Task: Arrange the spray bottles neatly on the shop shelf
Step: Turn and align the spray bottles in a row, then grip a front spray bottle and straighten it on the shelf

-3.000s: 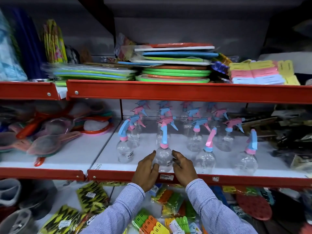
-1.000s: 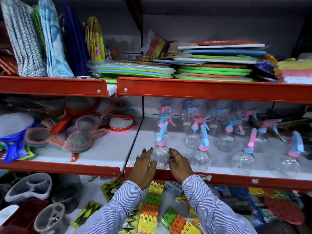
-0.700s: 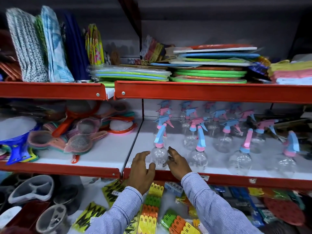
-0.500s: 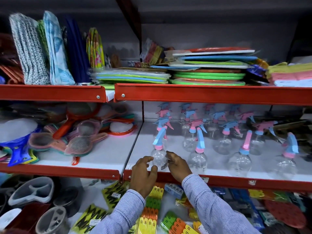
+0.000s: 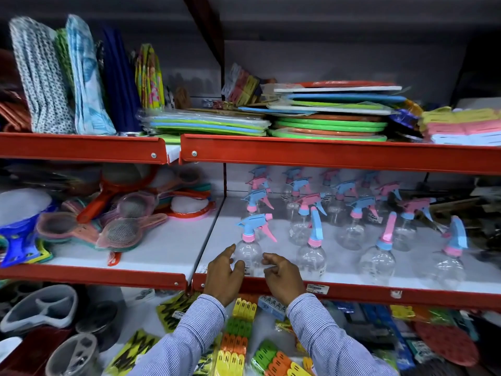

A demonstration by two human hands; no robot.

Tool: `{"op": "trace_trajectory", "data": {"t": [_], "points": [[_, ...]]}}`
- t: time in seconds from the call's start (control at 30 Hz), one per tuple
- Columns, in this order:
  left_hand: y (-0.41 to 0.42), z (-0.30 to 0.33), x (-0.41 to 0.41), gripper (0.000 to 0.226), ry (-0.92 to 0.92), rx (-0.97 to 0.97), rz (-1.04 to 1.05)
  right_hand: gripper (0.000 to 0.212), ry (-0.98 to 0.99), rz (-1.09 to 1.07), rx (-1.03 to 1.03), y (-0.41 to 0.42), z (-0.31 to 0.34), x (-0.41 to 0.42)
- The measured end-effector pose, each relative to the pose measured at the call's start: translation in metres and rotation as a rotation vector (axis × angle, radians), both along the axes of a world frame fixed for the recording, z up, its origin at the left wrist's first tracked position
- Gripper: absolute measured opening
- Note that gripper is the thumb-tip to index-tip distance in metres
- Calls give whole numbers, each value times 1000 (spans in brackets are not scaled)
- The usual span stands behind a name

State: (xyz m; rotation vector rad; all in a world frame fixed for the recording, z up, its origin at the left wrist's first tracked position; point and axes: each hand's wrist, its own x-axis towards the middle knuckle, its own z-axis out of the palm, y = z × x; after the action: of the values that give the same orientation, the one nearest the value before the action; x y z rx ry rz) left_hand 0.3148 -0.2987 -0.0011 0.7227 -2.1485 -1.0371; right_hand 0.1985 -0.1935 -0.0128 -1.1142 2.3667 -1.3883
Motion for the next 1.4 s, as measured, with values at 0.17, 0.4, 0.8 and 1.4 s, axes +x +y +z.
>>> {"op": "trace_trajectory", "data": {"t": [0.17, 0.4, 0.8, 1.4], "points": [[-2, -1, 1, 61, -9, 10, -13, 41, -22, -7, -12, 0, 0, 1], [-4, -6, 2, 69, 16, 0, -8, 42, 16, -21, -9, -1, -1, 0], [5, -11, 6, 50, 134, -135, 81, 48, 36, -72, -178, 17, 0, 6], [124, -9, -76, 33, 162, -64, 102, 46, -122, -113, -229, 99, -3, -98]]}}
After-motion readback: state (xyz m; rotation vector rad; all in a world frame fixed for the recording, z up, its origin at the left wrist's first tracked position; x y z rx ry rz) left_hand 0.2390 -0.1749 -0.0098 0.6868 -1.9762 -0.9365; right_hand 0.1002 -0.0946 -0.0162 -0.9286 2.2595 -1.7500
